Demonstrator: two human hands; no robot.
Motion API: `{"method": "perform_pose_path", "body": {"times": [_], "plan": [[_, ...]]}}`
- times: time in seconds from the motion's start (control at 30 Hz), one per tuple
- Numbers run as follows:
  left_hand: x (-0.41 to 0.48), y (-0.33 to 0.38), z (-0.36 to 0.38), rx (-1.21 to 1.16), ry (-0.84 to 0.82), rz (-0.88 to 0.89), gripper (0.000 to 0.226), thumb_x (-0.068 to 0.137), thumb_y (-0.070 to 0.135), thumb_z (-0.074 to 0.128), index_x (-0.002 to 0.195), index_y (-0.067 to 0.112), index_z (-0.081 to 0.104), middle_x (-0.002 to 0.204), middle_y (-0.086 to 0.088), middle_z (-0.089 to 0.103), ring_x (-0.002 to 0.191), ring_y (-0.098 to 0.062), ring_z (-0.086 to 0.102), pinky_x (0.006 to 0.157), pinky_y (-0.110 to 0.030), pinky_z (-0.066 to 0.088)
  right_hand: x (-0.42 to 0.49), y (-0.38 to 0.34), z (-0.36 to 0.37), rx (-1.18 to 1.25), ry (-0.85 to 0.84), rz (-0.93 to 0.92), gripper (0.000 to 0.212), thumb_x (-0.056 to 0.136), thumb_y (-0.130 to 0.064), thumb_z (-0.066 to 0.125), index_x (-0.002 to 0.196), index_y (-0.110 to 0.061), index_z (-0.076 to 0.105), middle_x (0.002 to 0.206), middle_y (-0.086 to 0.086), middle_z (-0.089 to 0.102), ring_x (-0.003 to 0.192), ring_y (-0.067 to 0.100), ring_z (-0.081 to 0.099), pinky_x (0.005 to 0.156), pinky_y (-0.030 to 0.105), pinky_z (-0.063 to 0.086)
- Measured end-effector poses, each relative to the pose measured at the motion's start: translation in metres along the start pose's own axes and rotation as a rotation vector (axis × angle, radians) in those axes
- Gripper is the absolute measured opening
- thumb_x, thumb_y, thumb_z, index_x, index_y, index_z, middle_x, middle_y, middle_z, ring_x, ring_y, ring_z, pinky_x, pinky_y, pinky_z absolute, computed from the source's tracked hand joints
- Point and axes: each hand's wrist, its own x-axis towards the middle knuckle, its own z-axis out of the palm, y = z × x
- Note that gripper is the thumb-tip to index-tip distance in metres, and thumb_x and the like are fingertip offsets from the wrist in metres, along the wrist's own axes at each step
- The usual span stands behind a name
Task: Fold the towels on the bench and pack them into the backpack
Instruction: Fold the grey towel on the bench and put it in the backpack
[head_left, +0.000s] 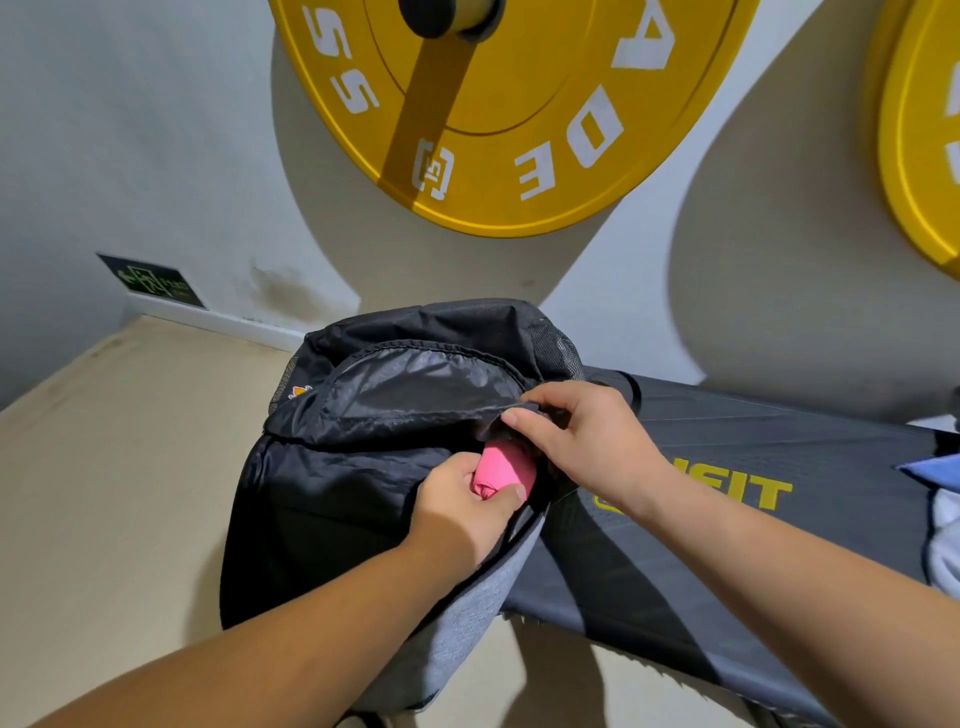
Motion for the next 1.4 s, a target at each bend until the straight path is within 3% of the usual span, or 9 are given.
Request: {"method": "perform_pose_path", "body": {"times": [0.17,0.27,0.43,0.53,0.63,0.8,1.03,1.17,1.4], "plan": [[-0.006,0.001,0.002,-0.023,-0.013,-0.05,0.027,0.074,0.026,0.076,0.084,0.004,0.066,0.066,-0.009,0.062,0.056,-0.016,0.052,0.057,-0.035,0.048,-0.001,0.012,0.003,-0.138,-0.033,-0.028,0.042,0.085,-0.072,0.05,0.102,-0.038,0.068,0.089,-0.009,0.069,0.09,0.013,0.063,0.078,0.042,0.055],[-0.013,-0.01,0.0,0.089,-0.078,-0.042,0.04,0.065,0.04,0.072,0.086,0.007,0.066,0.079,-0.019,0.068,0.064,-0.018,0.056,0.07,-0.05,0.055,-0.004,0.009,0.004,-0.18,-0.055,-0.022,0.048,0.084,-0.073,0.046,0.105,-0.037,0.069,0.093,-0.008,0.067,0.093,0.016,0.062,0.08,0.043,0.054],[-0.024,0.0,-0.01,0.232,-0.118,-0.03,0.03,0.073,0.044,0.082,0.088,0.022,0.069,0.082,0.0,0.075,0.081,-0.018,0.07,0.082,-0.039,0.059,-0.014,0.005,0.0,-0.163,-0.157,0.002,0.067,0.079,-0.078,0.043,0.125,-0.036,0.067,0.103,-0.009,0.06,0.099,0.013,0.061,0.092,0.039,0.052],[-0.035,0.017,-0.027,0.385,-0.078,0.069,0.03,0.075,0.042,0.083,0.085,0.02,0.066,0.075,0.004,0.07,0.076,-0.015,0.066,0.08,-0.038,0.056,-0.024,0.001,-0.015,-0.132,-0.187,0.009,0.055,0.088,-0.066,0.053,0.13,-0.033,0.065,0.11,-0.008,0.061,0.104,0.011,0.061,0.099,0.035,0.05],[-0.05,0.055,-0.037,0.472,-0.12,0.134,0.024,0.08,0.034,0.075,0.077,0.011,0.066,0.065,0.005,0.062,0.066,-0.017,0.058,0.08,-0.039,0.056,-0.036,0.004,-0.04,-0.143,-0.12,0.027,0.039,0.094,-0.053,0.059,0.122,-0.029,0.07,0.105,-0.008,0.06,0.103,0.014,0.062,0.1,0.037,0.049],[-0.084,0.132,0.02,0.41,-0.232,0.299,0.016,0.085,0.019,0.072,0.072,0.01,0.072,0.047,0.01,0.056,0.042,-0.004,0.048,0.052,-0.031,0.046,-0.08,0.034,-0.102,-0.297,-0.055,0.234,0.041,0.095,-0.055,0.054,0.124,-0.029,0.067,0.116,0.001,0.059,0.114,0.024,0.061,0.097,0.042,0.051],[-0.151,0.173,0.154,0.183,-0.368,0.485,0.015,0.086,0.012,0.07,0.073,0.019,0.076,0.052,0.013,0.059,0.05,-0.002,0.048,0.056,-0.021,0.043,-0.178,0.13,-0.215,-0.666,0.169,0.457,0.035,0.092,-0.038,0.057,0.119,-0.016,0.065,0.115,0.012,0.058,0.109,0.036,0.057,0.086,0.042,0.05],[-0.167,0.147,0.18,0.18,-0.434,0.499,0.014,0.088,0.008,0.072,0.084,0.021,0.074,0.051,0.022,0.058,0.05,0.0,0.052,0.053,-0.008,0.041,-0.21,0.168,-0.263,-0.854,0.503,0.553,0.025,0.08,-0.022,0.064,0.101,-0.011,0.067,0.102,0.015,0.061,0.089,0.038,0.056,0.07,0.041,0.041],[-0.153,0.136,0.18,0.215,-0.398,0.457,0.018,0.085,0.01,0.073,0.078,0.027,0.076,0.067,0.008,0.07,0.055,0.0,0.056,0.056,-0.01,0.045,-0.229,0.202,-0.285,-0.159,0.615,0.82,0.012,0.094,-0.017,0.057,0.103,-0.013,0.062,0.081,0.002,0.058,0.08,0.027,0.058,0.067,0.03,0.036]]}}
